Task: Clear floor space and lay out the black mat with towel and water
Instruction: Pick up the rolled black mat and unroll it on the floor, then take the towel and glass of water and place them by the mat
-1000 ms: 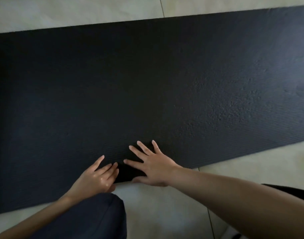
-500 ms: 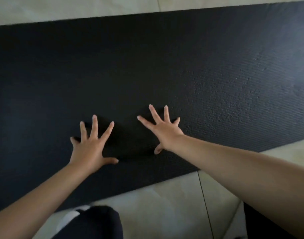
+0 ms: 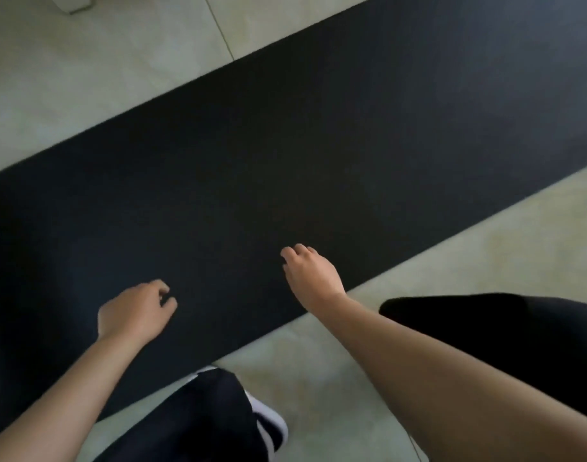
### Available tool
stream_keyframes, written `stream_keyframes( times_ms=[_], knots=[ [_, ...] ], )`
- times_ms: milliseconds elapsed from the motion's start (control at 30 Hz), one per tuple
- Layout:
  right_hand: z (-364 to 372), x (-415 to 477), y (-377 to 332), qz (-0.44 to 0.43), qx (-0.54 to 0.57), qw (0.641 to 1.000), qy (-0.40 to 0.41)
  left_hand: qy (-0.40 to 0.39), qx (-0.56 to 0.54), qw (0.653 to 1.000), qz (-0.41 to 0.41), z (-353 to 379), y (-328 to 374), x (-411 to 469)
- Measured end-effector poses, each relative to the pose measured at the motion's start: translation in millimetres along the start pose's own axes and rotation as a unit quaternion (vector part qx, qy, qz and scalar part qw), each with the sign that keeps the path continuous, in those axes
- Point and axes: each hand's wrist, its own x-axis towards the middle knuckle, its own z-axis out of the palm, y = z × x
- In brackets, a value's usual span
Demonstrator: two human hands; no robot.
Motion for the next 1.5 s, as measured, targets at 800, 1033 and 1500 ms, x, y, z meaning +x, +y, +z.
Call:
stream_keyframes(
  times_ms=[800, 1033, 1500],
  knots=[
    [-423, -488, 261, 0.330, 0.254, 0.907, 0.062, -0.082, -0.292, 0.953, 0.015, -299, 309, -430],
    [-502, -563, 356, 0.358, 0.296, 0.882, 0.084, -0.099, -0.286, 0.950, 0.080, -351, 484, -460],
    [-709, -611, 577, 0.375, 0.277, 0.864, 0.192, -0.073, -0.215, 0.896, 0.382, -513, 919, -555]
  ],
)
